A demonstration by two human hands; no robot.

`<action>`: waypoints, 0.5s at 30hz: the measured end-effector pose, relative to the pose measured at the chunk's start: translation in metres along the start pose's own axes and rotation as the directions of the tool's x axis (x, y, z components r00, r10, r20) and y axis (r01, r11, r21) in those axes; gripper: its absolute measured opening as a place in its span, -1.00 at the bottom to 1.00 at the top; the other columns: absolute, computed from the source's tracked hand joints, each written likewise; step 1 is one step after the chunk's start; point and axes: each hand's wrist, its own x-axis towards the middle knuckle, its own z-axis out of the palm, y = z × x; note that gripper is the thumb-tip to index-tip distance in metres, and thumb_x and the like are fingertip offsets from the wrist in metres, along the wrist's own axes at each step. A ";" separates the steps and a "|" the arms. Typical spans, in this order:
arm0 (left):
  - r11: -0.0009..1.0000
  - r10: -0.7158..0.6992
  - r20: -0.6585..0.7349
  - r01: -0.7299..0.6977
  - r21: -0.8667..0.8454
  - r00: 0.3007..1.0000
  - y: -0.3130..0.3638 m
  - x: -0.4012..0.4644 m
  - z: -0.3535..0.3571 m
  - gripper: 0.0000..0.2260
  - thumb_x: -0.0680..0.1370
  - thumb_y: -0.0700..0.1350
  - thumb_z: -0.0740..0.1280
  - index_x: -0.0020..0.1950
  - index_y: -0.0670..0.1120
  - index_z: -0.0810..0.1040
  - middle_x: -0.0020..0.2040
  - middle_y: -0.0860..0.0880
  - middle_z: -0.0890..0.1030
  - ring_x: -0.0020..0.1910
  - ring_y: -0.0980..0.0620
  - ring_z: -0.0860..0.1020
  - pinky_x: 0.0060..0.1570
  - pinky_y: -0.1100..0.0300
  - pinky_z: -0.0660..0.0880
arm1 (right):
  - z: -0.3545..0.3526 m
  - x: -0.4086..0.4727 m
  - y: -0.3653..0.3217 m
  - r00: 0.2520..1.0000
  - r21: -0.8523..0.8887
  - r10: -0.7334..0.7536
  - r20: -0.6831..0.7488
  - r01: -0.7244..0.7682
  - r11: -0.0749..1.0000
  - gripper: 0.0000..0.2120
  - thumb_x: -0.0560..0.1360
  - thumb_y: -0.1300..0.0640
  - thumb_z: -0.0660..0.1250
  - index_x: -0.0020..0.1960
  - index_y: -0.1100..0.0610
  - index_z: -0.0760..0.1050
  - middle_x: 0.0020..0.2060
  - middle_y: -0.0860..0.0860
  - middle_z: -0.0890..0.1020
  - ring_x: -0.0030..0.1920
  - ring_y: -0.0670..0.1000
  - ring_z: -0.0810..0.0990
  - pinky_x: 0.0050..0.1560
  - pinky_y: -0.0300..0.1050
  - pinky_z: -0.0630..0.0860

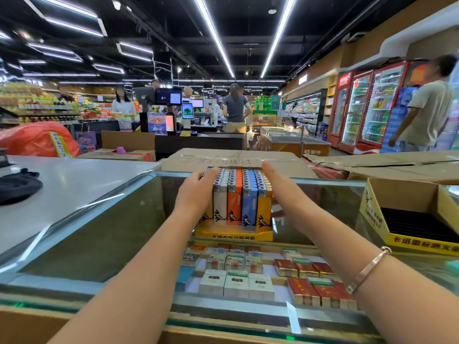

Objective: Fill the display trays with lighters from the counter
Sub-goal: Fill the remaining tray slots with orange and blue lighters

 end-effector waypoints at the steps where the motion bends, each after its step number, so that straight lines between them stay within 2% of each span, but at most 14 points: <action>1: 1.000 -0.011 -0.019 0.011 0.004 1.000 0.001 0.000 0.002 -0.54 0.50 0.22 0.16 0.26 -0.01 0.49 0.03 0.01 0.62 0.01 0.03 0.56 0.02 0.03 0.50 | 0.002 -0.002 0.000 1.000 -0.005 0.019 -0.001 -0.019 1.000 -0.21 0.43 -0.46 -0.05 0.46 0.02 0.23 0.39 0.07 0.40 0.36 0.14 0.36 0.35 0.19 0.29; 4: 0.997 -0.001 -0.065 0.006 0.072 0.998 0.002 0.000 0.005 -0.51 0.48 0.25 0.12 0.28 0.01 0.47 0.07 0.00 0.60 0.06 -0.01 0.53 0.15 -0.06 0.45 | 0.005 -0.003 0.000 0.999 -0.058 0.041 -0.017 -0.042 0.997 -0.19 0.42 -0.47 -0.08 0.47 0.04 0.20 0.38 0.09 0.40 0.33 0.16 0.38 0.33 0.21 0.31; 8: 0.990 0.032 -0.081 -0.021 0.139 0.996 0.004 -0.001 0.007 -0.49 0.49 0.27 0.11 0.30 -0.01 0.45 0.05 -0.02 0.60 0.02 0.01 0.53 0.11 -0.02 0.47 | 0.004 -0.004 0.002 1.000 -0.063 0.007 -0.027 -0.009 0.998 -0.26 0.45 -0.44 -0.06 0.41 0.04 0.29 0.29 0.07 0.49 0.24 0.11 0.46 0.28 0.14 0.35; 11: 0.981 0.061 -0.110 -0.040 0.188 0.992 0.003 -0.003 0.005 -0.51 0.51 0.26 0.10 0.28 -0.01 0.47 0.01 0.00 0.61 0.00 0.01 0.54 0.08 0.01 0.47 | 0.006 -0.003 0.006 1.000 -0.043 -0.022 -0.008 0.021 0.999 -0.36 0.50 -0.38 -0.04 0.32 0.04 0.40 0.12 0.05 0.59 0.12 0.07 0.54 0.23 0.18 0.42; 15: 0.968 0.064 -0.212 -0.009 0.250 0.975 0.002 -0.002 -0.004 -0.53 0.49 0.25 0.07 0.23 0.02 0.50 0.02 -0.03 0.62 0.01 -0.03 0.54 0.07 0.02 0.46 | 0.016 -0.004 0.006 0.999 0.058 -0.012 0.045 0.010 0.998 -0.46 0.53 -0.31 0.00 0.30 -0.02 0.44 0.11 -0.01 0.61 0.12 0.02 0.54 0.25 0.15 0.41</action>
